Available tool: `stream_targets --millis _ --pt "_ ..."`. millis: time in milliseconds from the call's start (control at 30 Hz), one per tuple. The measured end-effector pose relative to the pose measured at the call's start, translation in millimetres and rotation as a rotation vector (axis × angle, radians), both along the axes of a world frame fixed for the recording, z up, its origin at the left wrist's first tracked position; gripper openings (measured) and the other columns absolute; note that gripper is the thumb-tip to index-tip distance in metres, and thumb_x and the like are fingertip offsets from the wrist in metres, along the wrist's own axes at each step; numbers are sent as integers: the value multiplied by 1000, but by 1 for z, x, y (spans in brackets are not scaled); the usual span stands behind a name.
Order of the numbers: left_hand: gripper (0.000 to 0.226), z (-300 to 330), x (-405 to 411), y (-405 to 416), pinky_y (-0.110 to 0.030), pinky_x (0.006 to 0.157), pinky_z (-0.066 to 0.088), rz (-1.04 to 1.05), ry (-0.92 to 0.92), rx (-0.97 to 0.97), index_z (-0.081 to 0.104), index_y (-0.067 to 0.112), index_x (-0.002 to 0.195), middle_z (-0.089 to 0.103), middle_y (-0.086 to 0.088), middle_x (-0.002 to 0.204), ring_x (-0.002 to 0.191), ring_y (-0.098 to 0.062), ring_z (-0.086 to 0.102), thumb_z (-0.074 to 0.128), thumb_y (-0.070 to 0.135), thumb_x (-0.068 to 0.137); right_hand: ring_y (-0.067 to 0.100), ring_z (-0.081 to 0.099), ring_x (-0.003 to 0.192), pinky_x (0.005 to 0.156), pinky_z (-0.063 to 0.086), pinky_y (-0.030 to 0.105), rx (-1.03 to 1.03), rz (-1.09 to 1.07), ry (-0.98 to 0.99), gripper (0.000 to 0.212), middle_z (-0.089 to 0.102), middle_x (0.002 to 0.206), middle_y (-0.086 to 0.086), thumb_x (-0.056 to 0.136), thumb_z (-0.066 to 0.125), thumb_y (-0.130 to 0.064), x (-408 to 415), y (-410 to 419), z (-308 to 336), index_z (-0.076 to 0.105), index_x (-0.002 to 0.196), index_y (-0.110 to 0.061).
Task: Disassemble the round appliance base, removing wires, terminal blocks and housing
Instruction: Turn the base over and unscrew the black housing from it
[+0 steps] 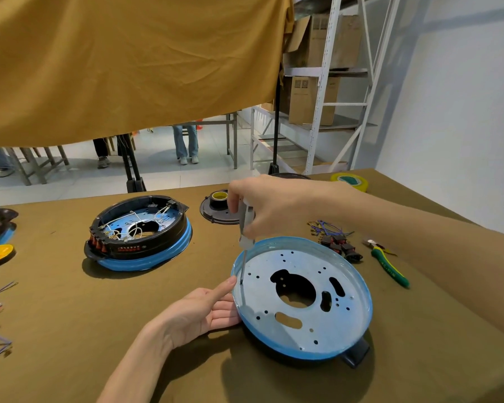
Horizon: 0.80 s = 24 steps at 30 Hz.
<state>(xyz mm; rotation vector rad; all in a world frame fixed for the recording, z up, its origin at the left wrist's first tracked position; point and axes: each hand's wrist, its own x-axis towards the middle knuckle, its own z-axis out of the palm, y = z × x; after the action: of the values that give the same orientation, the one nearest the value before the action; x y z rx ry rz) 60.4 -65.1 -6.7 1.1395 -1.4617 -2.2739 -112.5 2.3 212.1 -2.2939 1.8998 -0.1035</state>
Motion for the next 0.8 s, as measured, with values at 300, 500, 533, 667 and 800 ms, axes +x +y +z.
stream_targets --millis 300,500,533,667,800 --pt "86 2 1 0 -32 82 64 -3 -7 7 65 0 125 76 -20 117 110 -30 75 83 58 64 17 64 84 70 57 38 1 21 -31 32 63 93 -5 87 73 -27 1 -6 -2 53 112 -24" --pt "88 4 1 2 -33 85 63 -3 -12 0 63 1 127 76 -19 118 111 -29 74 83 59 64 17 54 64 49 34 32 -287 -30 256 44 53 76 -2 96 50 -63 5 -6 -10 50 104 -19" --pt "87 4 1 2 -33 85 63 -4 -10 1 63 2 127 76 -19 118 111 -29 74 83 59 64 19 54 65 49 35 33 -314 -39 281 43 55 77 0 98 49 -59 5 -7 -12 51 103 -17" --pt "84 5 2 3 -32 83 63 -8 -5 6 64 2 127 76 -20 118 111 -29 74 82 57 67 15 62 80 63 53 33 -34 8 -49 28 63 86 -7 91 70 -27 2 -9 -1 54 114 -20" --pt "85 4 2 2 -32 85 63 -15 -10 -4 63 2 128 75 -19 119 112 -28 74 81 59 69 9 57 72 54 41 27 19 15 -71 40 58 86 -8 86 75 -34 3 -5 3 50 115 -24"
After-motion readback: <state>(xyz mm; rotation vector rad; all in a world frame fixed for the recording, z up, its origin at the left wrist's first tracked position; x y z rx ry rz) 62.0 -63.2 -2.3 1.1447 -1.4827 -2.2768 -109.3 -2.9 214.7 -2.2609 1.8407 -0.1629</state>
